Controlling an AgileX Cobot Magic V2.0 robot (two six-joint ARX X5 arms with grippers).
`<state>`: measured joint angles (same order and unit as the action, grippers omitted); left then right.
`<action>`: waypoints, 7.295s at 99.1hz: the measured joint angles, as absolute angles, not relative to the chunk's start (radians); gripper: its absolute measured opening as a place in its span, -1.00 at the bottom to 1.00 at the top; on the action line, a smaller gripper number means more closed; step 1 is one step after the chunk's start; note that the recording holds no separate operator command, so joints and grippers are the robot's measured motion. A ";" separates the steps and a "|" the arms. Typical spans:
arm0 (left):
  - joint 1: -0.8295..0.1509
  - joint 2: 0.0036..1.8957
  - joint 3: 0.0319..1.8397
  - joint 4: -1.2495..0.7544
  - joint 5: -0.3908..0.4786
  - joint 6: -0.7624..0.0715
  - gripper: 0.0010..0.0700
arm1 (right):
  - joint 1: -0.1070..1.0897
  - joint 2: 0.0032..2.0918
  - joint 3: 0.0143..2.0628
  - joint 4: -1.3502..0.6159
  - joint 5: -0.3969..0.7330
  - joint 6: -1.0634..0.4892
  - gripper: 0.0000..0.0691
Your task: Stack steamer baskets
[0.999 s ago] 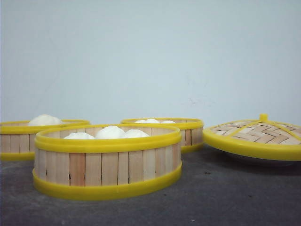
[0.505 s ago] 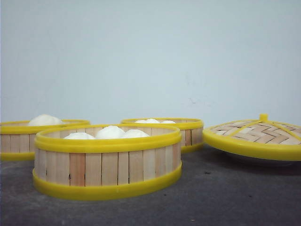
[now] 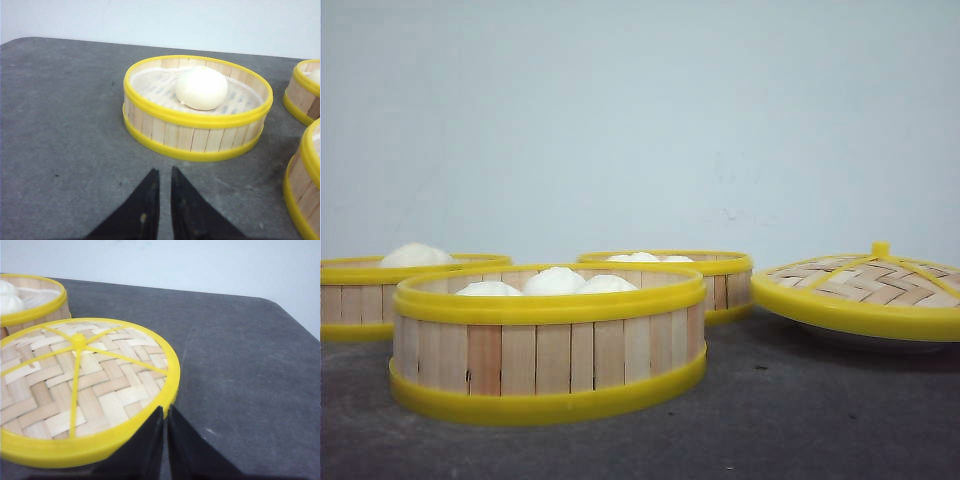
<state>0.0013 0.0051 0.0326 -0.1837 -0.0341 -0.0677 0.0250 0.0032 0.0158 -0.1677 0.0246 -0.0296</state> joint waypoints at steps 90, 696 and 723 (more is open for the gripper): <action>0.001 0.005 0.033 -0.184 -0.034 -0.068 -0.99 | 0.025 0.004 0.016 -0.168 0.025 -0.030 -0.97; 0.001 0.902 0.802 -0.542 0.179 -0.018 0.36 | 0.701 1.938 2.289 -1.349 0.087 0.093 -0.93; 0.002 0.902 0.802 -0.542 0.175 -0.015 0.36 | 0.713 1.936 2.087 -1.256 0.077 0.093 -0.93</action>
<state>0.0017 0.9024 0.8021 -0.5415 0.1749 -0.0151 0.7128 1.9362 2.0869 -1.2556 0.0772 0.0929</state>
